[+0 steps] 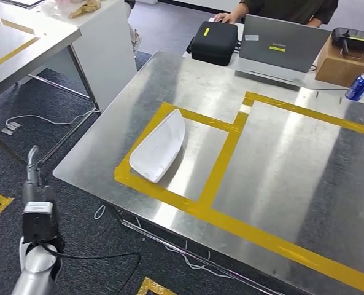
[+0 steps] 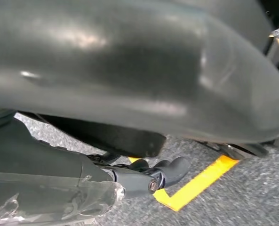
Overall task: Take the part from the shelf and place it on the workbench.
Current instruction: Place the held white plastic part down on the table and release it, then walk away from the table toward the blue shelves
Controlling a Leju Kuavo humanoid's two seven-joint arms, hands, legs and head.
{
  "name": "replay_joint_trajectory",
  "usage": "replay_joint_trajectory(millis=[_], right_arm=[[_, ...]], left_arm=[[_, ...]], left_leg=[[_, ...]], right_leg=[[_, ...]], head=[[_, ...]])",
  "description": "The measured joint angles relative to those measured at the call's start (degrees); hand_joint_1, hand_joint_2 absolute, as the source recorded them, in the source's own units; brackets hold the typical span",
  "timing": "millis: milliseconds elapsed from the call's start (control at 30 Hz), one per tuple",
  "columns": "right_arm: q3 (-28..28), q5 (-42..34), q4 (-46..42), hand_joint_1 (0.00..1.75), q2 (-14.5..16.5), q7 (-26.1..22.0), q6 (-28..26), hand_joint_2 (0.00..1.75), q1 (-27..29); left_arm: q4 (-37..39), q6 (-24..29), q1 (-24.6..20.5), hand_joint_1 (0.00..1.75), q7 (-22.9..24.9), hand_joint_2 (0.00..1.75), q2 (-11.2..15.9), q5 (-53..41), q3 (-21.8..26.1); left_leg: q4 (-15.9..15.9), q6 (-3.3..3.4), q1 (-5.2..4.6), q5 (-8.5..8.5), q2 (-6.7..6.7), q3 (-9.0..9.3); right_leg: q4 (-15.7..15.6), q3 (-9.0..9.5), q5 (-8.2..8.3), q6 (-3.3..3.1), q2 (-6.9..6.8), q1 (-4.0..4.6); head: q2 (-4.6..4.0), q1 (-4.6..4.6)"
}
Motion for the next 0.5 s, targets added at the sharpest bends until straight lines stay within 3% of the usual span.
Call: replay_joint_trajectory(millis=[67,100,133,200,233,300,400,433,500], right_arm=[[-0.5,-0.03,0.01,0.0,0.01,0.05,-0.03,0.0,0.24],[-0.71,-0.02,0.02,0.0,0.01,0.07,-0.03,0.0,0.33],[-0.93,-0.01,0.02,0.0,0.01,0.09,-0.03,0.0,0.37],[-1.32,0.07,0.02,0.0,0.07,0.1,0.01,0.0,0.3],[-1.48,0.11,0.02,0.0,0.18,0.09,0.06,0.0,0.23],[-1.66,0.15,0.02,0.0,0.42,0.1,0.13,0.0,0.06],[-1.75,0.18,0.02,0.0,0.49,0.15,0.25,0.0,-0.13],[-1.77,0.23,0.02,0.0,0.49,0.17,0.34,0.0,-0.2],[-1.88,0.37,0.02,0.0,0.49,0.16,0.78,0.0,-0.33]], left_arm=[[0.34,-3.99,1.35,0.0,-1.92,0.0,-1.8,2.17,8.49],[0.79,-5.15,1.6,0.0,-2.45,0.0,-2.69,2.0,12.74],[1.52,-5.67,1.61,0.0,-2.72,0.0,-3.46,1.55,16.59],[4.02,-5.87,1.34,0.0,-3.03,0.0,-4.59,0.64,23.56],[5.47,-6.0,1.21,0.0,-3.31,0.0,-5.02,0.42,26.74],[7.86,-6.3,0.93,0.0,-3.88,0.0,-5.58,0.22,31.87],[10.76,-5.88,0.13,0.0,-3.15,0.0,-6.22,-0.29,36.66],[12.75,-5.5,-0.46,0.0,-2.53,0.0,-6.24,-0.46,38.29],[19.74,-4.55,-2.16,0.0,-1.89,0.0,-5.54,-0.41,42.55]], left_leg=[[0.03,-0.2,0.23,0.19,0.22,-0.2],[0.04,-0.38,0.4,0.3,0.27,-0.28],[0.06,-0.61,0.64,0.38,0.27,-0.32],[0.28,-1.34,1.1,0.42,0.17,-0.4],[0.49,-1.84,1.19,0.41,0.12,-0.57],[0.96,-2.76,1.13,0.55,-0.01,-0.92],[1.53,-3.69,1.25,0.35,-0.19,-1.48],[2.76,-3.87,1.29,-0.85,-0.27,-2.14],[8.66,-4.01,1.24,-5.19,-0.48,-4.79]], right_leg=[[6.59,-1.81,-2.89,0.61,-0.09,-0.44],[7.42,-1.53,-2.9,0.9,-0.12,-0.65],[5.85,-0.09,-1.88,1.18,-0.16,-0.86],[-1.92,4.97,0.56,1.88,-0.23,-1.23],[-5.12,7.02,1.25,1.81,-0.12,-1.23],[-7.62,8.43,0.89,0.99,0.14,-1.05],[-7.33,7.58,1.24,-1.06,0.17,-0.91],[-7.38,7.22,1.54,-1.68,0.11,-0.87],[-7.5,6.19,2.31,-2.7,0.05,-0.64]], head=[[0.0,0.03],[0.0,0.03],[0.0,0.03],[0.0,0.09],[0.0,0.16],[0.0,0.22],[0.0,-0.06],[0.0,-0.16],[0.0,-0.45]])
